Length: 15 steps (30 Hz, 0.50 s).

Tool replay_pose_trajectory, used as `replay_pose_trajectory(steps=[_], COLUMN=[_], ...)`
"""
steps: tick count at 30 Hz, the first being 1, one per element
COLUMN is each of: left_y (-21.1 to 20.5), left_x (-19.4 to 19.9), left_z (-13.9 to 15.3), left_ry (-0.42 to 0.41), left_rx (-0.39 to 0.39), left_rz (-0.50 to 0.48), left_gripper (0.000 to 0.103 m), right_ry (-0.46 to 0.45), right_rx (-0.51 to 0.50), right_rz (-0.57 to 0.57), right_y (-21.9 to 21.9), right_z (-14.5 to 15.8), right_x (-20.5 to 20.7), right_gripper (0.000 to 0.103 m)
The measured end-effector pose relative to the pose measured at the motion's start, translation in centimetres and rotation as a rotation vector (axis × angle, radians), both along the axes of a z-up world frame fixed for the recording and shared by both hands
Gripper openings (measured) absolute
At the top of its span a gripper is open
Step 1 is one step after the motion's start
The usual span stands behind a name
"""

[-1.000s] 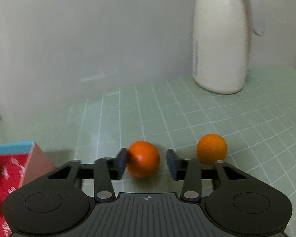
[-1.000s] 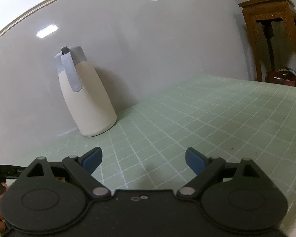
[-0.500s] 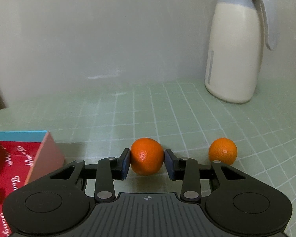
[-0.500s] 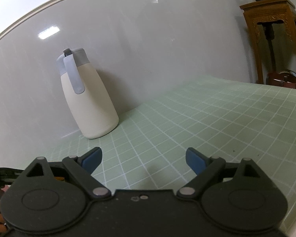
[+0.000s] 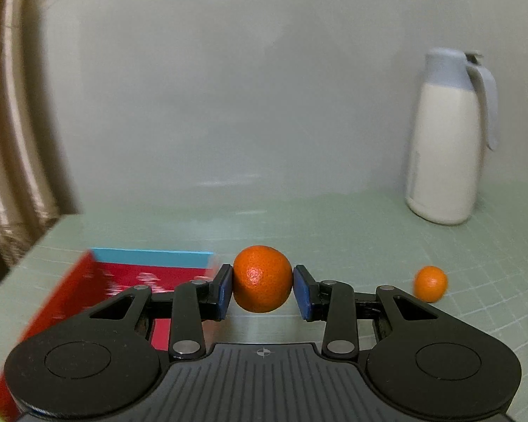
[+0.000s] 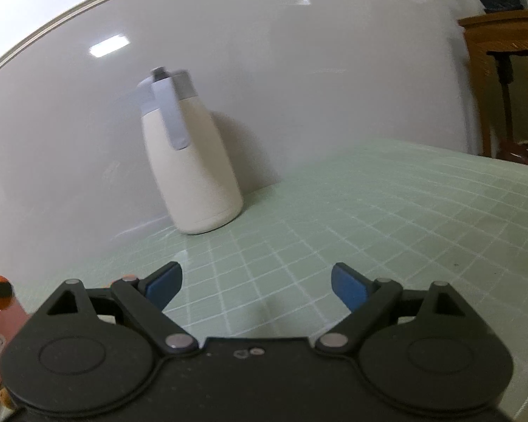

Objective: Organize fruits
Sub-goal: 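Carry the orange with the left tool into the box and release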

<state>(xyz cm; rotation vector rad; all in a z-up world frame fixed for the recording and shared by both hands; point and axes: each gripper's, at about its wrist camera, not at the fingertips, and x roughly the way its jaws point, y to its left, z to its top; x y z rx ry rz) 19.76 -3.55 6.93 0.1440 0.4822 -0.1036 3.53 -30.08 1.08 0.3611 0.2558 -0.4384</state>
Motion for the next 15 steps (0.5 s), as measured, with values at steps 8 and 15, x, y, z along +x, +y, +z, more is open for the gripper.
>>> replay_pose_trajectory(steps=[8,15], left_y=[6.2,11.2], left_x=[-2.6,-3.4], left_z=[1.1,-1.4], left_ry=[-0.053,-0.009], left_rx=[0.021,0.023], left_rz=[0.127,0.255], left_gripper=[0.037,0.037], right_ry=[0.015,0.017], right_rx=[-0.046,-0.104], right_rz=[0.070,0.123], right_y=[3.2,5.8], right_z=[-0.1,-0.1], right_x=[1.5,2.0], right_gripper=[0.092,0.092])
